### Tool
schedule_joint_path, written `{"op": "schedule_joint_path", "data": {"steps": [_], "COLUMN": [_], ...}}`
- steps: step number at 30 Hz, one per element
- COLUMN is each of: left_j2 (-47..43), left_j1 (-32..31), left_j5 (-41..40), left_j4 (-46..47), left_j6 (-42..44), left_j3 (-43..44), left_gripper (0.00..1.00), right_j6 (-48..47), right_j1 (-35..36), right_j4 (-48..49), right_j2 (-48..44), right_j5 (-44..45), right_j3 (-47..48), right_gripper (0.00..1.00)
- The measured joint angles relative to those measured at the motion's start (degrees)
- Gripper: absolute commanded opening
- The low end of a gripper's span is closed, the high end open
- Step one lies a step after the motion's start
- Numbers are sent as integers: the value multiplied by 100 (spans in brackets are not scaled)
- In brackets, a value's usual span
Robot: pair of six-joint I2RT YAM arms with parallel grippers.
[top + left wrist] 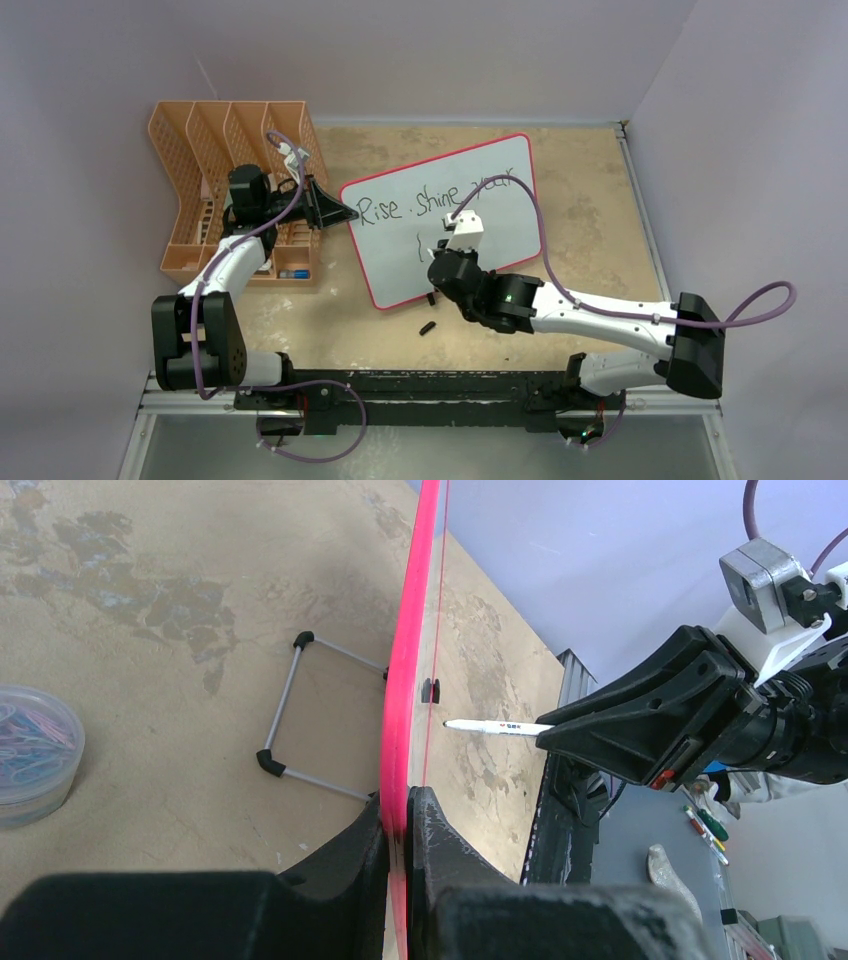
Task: Write a sentence on the whiteboard
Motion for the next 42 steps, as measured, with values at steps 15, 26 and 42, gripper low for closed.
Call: {"op": "schedule_joint_path", "data": {"steps": [15,26,42], "left_j2": [0,0,-2], "left_j1": [0,0,0], "left_j5": [0,0,0], "left_j4": [2,0,0], "left_j6": [-2,-2,-2], "left_j3": [0,0,0], "left_gripper": [0,0,0], "right_j6": [-42,-39,-37], "right_j1": [-2,-2,-9], "right_j4": [136,181,354], "right_j2": [201,236,273], "right_j5": [39,162,177], "right_j3": [0,-87,-146], "right_gripper": [0,0,0]}}
